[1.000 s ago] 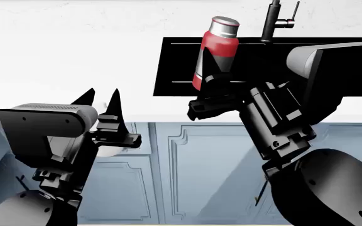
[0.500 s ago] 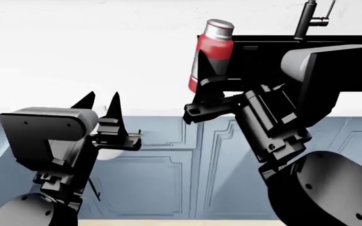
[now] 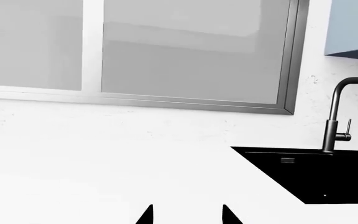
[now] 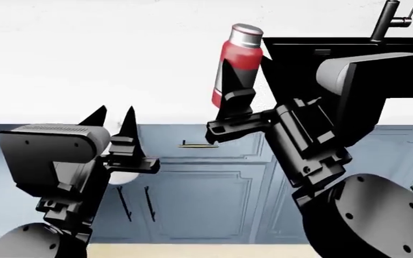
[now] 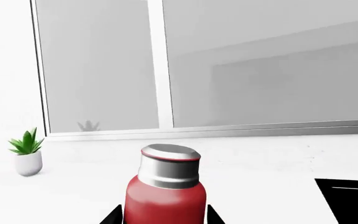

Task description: Pick and place the shaker into the drawer. Then close the cabinet.

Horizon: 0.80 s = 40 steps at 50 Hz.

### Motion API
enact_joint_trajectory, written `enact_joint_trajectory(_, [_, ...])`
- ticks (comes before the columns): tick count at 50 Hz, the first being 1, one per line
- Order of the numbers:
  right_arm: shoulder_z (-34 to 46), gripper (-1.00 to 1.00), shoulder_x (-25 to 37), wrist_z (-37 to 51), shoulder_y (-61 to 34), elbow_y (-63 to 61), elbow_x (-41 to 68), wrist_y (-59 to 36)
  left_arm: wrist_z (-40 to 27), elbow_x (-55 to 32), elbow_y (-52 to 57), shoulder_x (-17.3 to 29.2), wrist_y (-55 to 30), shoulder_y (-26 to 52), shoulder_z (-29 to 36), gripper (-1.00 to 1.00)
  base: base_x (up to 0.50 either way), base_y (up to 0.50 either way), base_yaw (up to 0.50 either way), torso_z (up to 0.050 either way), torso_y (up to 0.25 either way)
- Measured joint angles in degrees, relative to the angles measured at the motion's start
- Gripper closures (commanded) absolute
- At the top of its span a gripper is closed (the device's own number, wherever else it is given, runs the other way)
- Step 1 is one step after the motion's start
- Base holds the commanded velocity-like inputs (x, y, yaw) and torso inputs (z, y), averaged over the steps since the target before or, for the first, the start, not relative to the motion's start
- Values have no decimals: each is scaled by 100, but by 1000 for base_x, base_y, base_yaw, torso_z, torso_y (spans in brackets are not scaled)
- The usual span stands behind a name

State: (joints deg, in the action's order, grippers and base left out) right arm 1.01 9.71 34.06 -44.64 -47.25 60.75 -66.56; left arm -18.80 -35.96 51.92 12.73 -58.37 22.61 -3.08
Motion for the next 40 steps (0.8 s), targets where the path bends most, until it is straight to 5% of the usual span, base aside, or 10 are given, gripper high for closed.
enact_joint_trajectory(40, [358, 100, 221, 55, 102, 38, -59, 344, -106, -38, -95, 137, 290, -151, 123, 100, -36, 500, 0, 0, 0])
